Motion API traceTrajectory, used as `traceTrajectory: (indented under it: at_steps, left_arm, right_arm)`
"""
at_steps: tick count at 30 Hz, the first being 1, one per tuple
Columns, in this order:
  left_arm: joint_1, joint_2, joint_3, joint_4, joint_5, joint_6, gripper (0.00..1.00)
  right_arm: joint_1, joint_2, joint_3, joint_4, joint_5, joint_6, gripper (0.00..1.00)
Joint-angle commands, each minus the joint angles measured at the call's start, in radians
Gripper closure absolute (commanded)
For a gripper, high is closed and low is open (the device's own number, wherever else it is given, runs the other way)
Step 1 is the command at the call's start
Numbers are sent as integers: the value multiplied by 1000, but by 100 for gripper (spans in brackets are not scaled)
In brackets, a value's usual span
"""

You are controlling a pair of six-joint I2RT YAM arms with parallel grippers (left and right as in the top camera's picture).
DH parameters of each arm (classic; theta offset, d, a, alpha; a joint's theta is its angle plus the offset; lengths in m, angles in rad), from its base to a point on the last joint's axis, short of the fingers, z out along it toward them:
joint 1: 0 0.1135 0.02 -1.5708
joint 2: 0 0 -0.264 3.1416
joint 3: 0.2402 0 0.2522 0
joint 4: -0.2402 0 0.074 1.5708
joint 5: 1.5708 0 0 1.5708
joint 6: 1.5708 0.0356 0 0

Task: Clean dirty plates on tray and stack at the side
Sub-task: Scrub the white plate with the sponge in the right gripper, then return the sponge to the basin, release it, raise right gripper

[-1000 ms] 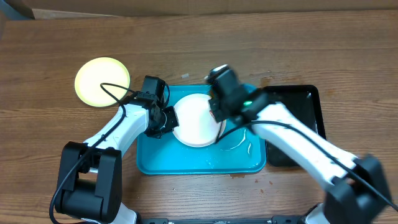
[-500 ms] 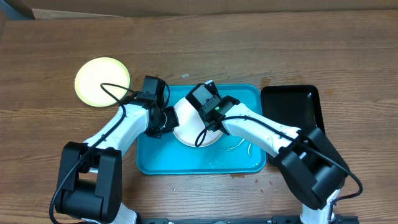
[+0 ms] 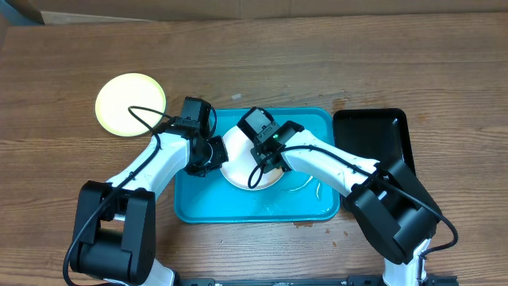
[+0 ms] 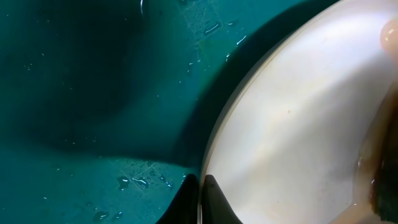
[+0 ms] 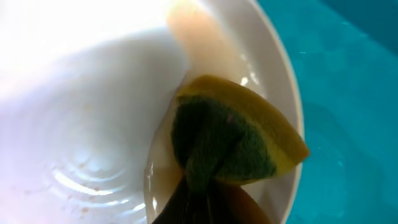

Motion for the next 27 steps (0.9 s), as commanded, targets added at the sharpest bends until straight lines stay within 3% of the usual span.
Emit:
traceTrajectory:
  at_steps: [1,6,18,27]
  left_arm:
    - [-7,0,-7,4,8,-9,96]
    - [-7,0,-7,4,8,-9,96]
    - [-7,0,-7,0,6,2,95]
    - [-7,0,-7,-1,5,6,83]
  right_arm:
    - [-14,23,45,-27,-151,-40,96]
    - [-74,23,155,-55,-329,-40,96]
    - [-310,-40,348,-289,-338,-39,96]
    - [-562,-83,323,-474,-132,-32,96]
